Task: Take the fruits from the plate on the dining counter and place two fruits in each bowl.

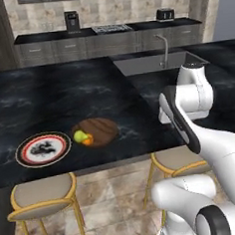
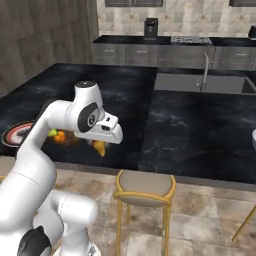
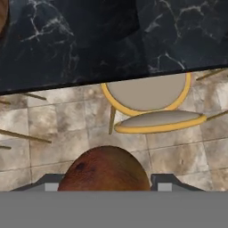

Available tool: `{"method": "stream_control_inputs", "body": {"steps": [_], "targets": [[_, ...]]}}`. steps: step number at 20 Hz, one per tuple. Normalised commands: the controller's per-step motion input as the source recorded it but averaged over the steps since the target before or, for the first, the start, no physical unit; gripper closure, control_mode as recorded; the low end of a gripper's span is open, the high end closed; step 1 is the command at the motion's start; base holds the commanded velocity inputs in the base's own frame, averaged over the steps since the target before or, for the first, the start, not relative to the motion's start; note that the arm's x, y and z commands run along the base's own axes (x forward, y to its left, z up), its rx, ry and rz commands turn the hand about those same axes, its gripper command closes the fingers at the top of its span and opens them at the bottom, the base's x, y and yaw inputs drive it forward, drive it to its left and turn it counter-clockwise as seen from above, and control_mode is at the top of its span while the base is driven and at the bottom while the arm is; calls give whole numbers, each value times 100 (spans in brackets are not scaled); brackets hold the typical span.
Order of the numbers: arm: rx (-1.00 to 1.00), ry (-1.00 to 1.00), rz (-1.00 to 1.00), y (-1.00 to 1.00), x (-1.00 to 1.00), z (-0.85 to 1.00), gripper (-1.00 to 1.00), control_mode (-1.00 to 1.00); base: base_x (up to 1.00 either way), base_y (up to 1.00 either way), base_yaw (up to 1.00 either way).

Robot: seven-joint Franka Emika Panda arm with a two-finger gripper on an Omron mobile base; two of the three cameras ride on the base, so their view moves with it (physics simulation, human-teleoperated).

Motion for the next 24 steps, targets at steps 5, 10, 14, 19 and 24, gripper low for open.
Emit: {"method": "stream_control_inputs", "body": {"steps": [5, 10, 14, 19, 24], "targets": [[0, 0, 0, 0, 0, 0, 100, 100, 0, -100, -2], [0, 0, 0, 0, 0, 0, 100, 100, 0, -100, -1], [0, 0, 0, 0, 0, 0, 100, 100, 0, -100, 0], [0, 0, 0, 0, 0, 0, 100, 100, 6, -85, -2], [0, 0, 0, 0, 0, 0, 100, 100, 16, -53, -2]]}}
